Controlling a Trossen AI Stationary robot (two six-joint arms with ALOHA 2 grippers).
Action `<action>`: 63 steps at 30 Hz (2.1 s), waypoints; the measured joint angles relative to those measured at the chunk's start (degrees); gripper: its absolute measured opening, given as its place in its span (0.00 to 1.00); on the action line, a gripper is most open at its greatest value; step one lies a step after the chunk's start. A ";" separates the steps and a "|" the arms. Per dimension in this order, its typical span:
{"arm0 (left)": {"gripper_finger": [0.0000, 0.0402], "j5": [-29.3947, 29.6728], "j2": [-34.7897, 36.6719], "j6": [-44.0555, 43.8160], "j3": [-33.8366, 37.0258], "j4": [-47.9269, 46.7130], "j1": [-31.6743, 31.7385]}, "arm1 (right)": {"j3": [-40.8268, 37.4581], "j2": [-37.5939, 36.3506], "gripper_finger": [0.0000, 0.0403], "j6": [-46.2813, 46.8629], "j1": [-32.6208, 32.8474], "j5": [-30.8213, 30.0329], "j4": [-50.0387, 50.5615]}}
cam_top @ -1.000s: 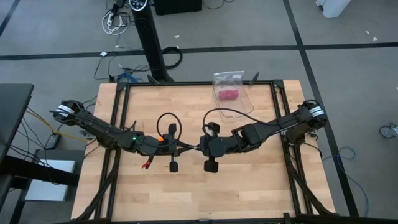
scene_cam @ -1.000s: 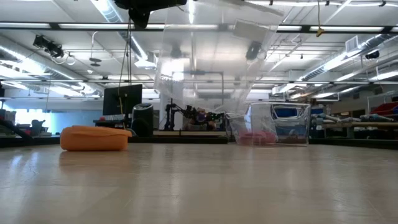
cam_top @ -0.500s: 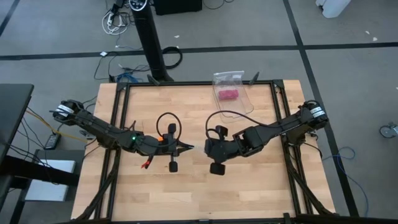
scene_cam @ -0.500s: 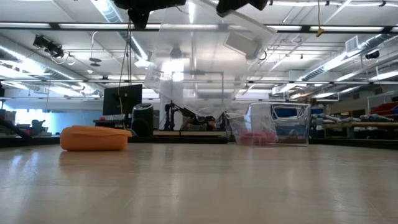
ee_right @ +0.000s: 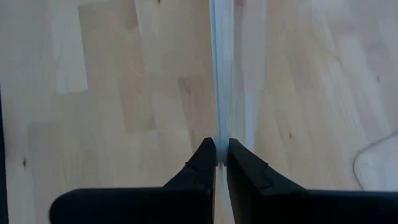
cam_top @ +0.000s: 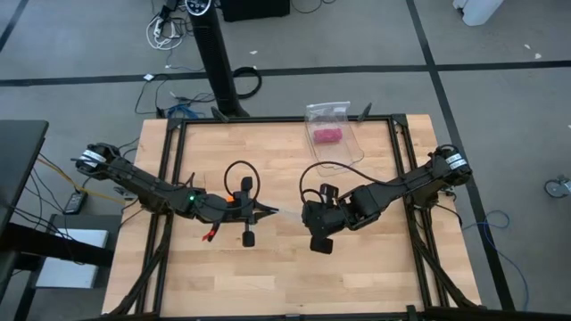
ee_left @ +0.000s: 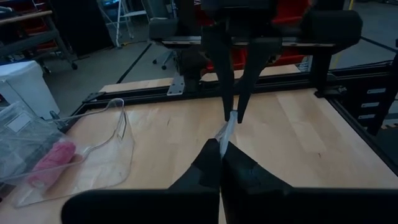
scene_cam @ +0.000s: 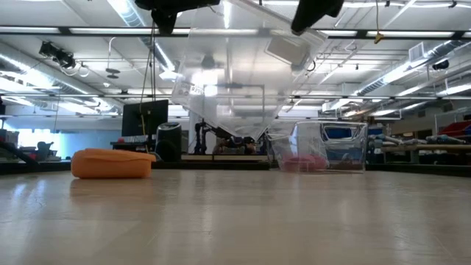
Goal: Roll bandage
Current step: Open the transparent zip bag
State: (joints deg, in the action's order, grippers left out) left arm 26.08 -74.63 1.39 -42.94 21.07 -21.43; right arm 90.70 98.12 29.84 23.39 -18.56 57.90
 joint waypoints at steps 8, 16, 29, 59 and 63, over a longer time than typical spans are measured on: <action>0.00 -0.07 0.11 0.04 0.00 0.13 0.00 | -0.02 0.01 0.05 3.40 1.03 0.50 4.57; 0.00 -0.35 0.30 -0.28 -0.21 2.63 0.64 | -0.09 0.27 0.18 4.06 2.40 2.83 7.49; 0.00 -29.30 -13.22 2.40 0.54 26.85 9.65 | 10.74 0.04 0.33 6.83 11.78 -6.93 15.93; 0.00 -28.65 -14.53 10.29 18.12 35.72 15.69 | -12.61 0.16 0.01 -18.43 -0.25 -13.48 -29.28; 0.00 -28.48 -14.53 10.15 18.12 35.99 15.69 | -12.61 0.16 0.01 -18.53 -1.11 -12.84 -27.41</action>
State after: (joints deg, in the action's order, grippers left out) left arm -2.40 -89.17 11.54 -24.82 57.05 -5.74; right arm 78.08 98.28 11.31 22.28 -31.39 30.49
